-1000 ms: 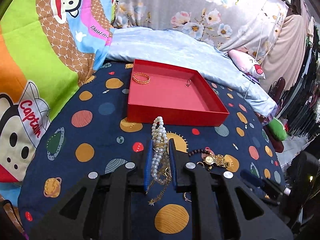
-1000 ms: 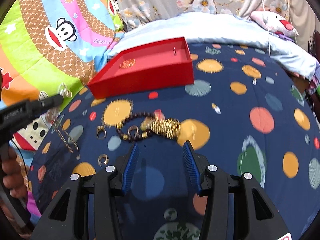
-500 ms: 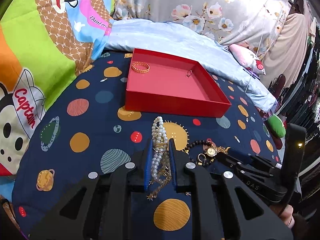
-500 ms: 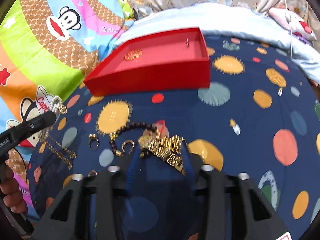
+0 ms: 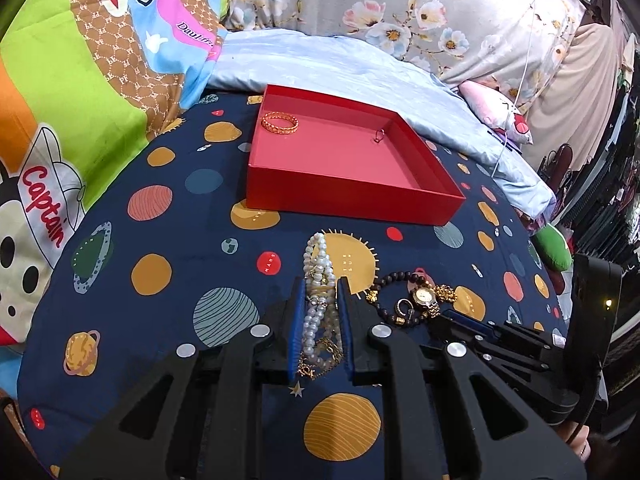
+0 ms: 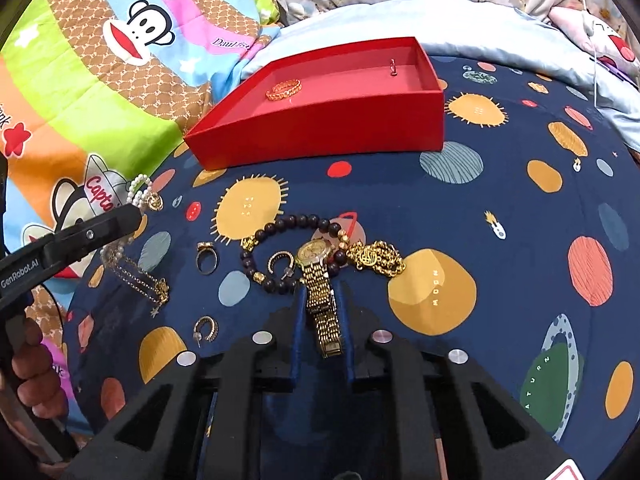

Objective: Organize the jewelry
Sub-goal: 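Hold the pearl necklace up with the left tool while the right tool grasps the gold watch, then carry the pearl necklace and gold watch into the red tray with both tools, then open both tools to release the necklace and watch in the tray, then move both tools back over the remaining rings and beaded bracelet, then close the right tool on the gold pendant chain while the left tool closes beside the gold ring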

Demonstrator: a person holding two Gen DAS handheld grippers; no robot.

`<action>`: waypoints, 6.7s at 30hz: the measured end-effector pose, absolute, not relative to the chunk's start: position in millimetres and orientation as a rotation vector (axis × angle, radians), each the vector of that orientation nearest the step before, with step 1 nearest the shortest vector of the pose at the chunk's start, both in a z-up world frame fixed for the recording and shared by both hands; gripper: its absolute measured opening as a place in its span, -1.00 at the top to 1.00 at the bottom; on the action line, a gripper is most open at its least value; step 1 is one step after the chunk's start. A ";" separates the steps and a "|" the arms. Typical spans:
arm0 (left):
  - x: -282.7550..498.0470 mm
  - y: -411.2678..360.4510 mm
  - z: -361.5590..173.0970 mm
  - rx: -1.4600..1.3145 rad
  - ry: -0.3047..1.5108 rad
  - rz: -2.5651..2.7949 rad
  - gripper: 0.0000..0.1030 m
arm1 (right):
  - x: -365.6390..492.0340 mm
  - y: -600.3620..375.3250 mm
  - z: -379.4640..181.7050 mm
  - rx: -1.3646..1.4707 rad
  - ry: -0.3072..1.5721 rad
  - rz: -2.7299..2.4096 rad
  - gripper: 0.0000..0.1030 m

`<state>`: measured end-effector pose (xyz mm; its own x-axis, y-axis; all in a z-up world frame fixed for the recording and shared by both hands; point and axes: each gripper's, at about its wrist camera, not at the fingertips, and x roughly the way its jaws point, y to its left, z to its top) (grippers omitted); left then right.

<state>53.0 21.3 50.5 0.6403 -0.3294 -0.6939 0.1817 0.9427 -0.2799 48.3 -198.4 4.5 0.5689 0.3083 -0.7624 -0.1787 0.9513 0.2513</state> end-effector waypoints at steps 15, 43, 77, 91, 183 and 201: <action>50.1 34.6 68.5 -0.205 0.791 -0.281 0.70 | 27.2 -211.5 78.6 0.200 0.717 0.279 0.79; 90.8 25.3 121.5 -0.142 0.677 -0.290 0.70 | 67.2 -240.2 124.5 0.176 0.649 0.201 0.79; 290.2 -5.3 61.1 -0.124 0.820 -0.205 0.69 | 282.6 -221.2 62.3 0.168 0.767 0.154 0.78; 244.5 16.8 83.3 -0.124 0.738 -0.141 -0.07 | 225.6 -226.6 71.2 0.164 0.723 0.175 0.75; 63.6 -19.6 4.4 -0.099 0.871 -0.269 0.01 | 32.1 -219.6 3.4 0.241 0.856 0.149 0.53; 69.8 -5.2 2.2 -0.110 0.880 -0.275 0.90 | 46.1 -218.4 6.0 0.214 0.846 0.128 0.42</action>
